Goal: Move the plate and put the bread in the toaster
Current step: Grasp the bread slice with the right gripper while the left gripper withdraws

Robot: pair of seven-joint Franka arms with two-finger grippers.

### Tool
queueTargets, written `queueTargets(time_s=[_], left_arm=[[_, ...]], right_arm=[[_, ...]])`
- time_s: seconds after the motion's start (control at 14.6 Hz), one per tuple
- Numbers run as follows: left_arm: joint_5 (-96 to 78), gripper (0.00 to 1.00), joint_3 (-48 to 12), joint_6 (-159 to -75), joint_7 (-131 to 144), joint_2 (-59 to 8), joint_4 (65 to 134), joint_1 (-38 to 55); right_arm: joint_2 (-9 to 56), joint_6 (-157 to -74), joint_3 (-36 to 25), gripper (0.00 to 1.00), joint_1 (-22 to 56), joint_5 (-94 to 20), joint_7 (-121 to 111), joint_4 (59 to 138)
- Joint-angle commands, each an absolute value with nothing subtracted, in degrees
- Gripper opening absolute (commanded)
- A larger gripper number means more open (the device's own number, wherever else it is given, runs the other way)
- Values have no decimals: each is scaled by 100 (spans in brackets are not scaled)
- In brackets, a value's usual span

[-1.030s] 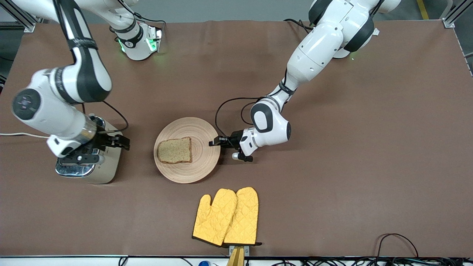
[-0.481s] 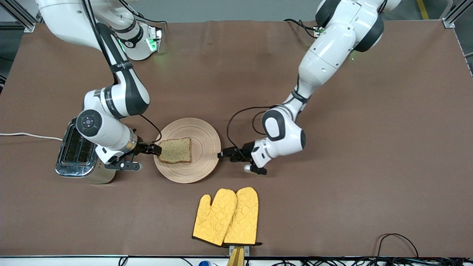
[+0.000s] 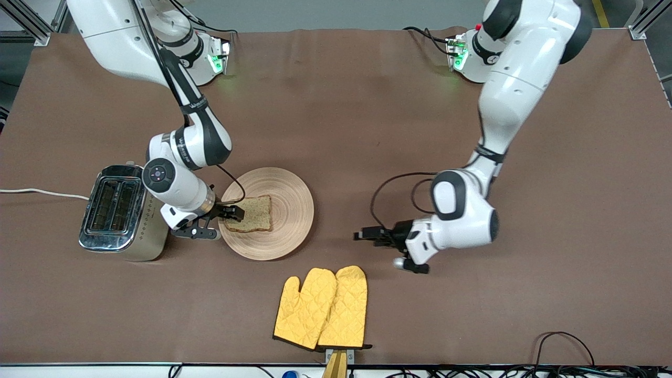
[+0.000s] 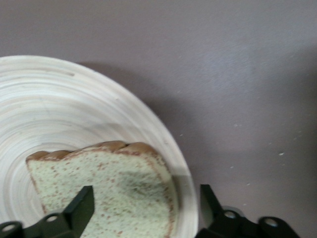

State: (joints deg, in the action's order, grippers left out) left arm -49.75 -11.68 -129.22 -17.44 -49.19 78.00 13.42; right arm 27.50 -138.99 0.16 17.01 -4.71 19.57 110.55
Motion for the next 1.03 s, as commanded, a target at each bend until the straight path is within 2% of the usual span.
queueTargets(time_s=[0.0,0.27,0.62,0.82,0.96], left_arm=[[-3889,100,-1187,-12194,-1487,-4255,8279,740],[-2078,100,-1195,-11226,-959,-3535,8279,238],[-495,100,-1195,-9987,-932,-2393,8279,-78],[113,100,-1187,-9738,-888,-1795,8235,-167],[158,100,-1213,-9677,-494,-1487,8253,-412]], right_arm=[[2663,-13975,-18,89,1767,-483,2083,11188],[2751,-14141,-18,82,1732,-483,2101,11302],[2751,-14168,-18,60,1714,-501,2109,11355],[2760,-14194,-9,53,1723,-510,2109,11373],[2769,-14212,-9,42,1714,-527,2118,11373]])
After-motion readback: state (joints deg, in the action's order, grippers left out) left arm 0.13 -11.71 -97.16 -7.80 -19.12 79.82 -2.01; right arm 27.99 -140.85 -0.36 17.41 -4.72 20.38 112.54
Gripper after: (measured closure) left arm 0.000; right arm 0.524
